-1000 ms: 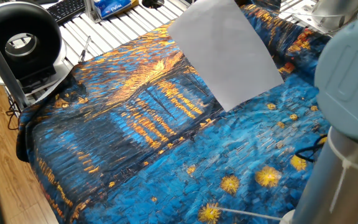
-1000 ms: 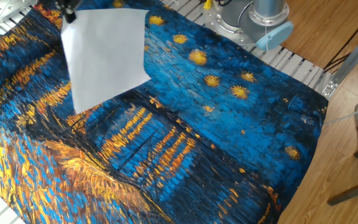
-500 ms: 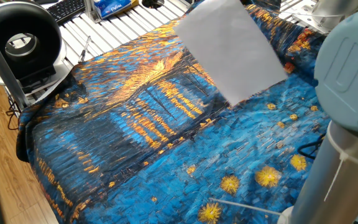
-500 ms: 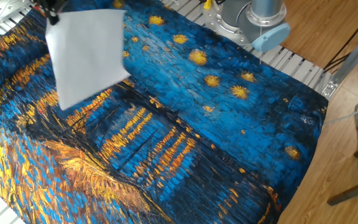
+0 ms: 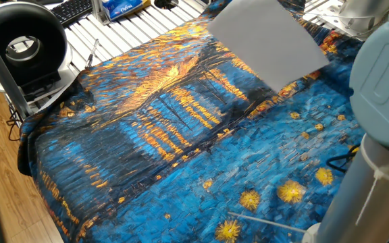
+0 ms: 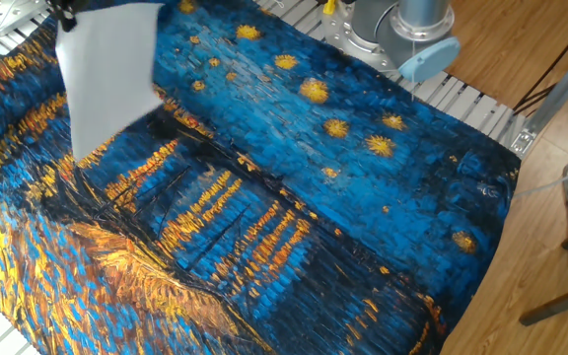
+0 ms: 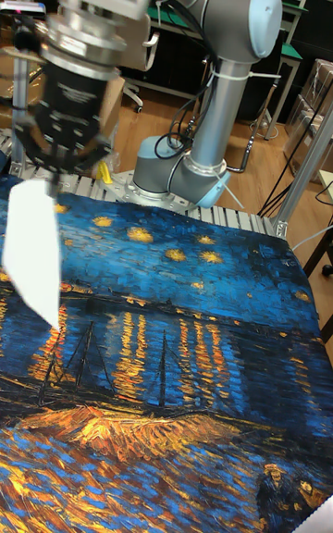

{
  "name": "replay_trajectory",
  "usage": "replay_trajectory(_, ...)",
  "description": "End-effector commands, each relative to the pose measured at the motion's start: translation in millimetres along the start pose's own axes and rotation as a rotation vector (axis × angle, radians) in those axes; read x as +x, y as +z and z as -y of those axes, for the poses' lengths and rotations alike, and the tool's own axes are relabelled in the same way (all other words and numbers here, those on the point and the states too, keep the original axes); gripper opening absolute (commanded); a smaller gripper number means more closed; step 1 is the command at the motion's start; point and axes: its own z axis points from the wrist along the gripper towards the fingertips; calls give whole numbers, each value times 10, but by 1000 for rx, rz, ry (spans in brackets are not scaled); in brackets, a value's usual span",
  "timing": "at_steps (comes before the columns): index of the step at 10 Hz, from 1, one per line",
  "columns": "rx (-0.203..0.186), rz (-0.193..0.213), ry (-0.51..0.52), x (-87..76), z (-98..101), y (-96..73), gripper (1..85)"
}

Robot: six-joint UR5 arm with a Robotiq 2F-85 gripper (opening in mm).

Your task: Flip over and spread out the paper that is laid flat on the table

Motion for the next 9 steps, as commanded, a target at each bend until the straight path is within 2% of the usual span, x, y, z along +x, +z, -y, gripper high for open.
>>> replay_trajectory(1,-62,47,158,-183,-640,154,10)
replay_trajectory(2,-72,63,180,-233,-774,236,10)
replay_trajectory(5,-60,98,198,-327,-858,359,10)
replay_trajectory(6,-51,78,218,-313,-881,361,10)
replay_trajectory(9,-83,75,259,-355,-1058,313,10)
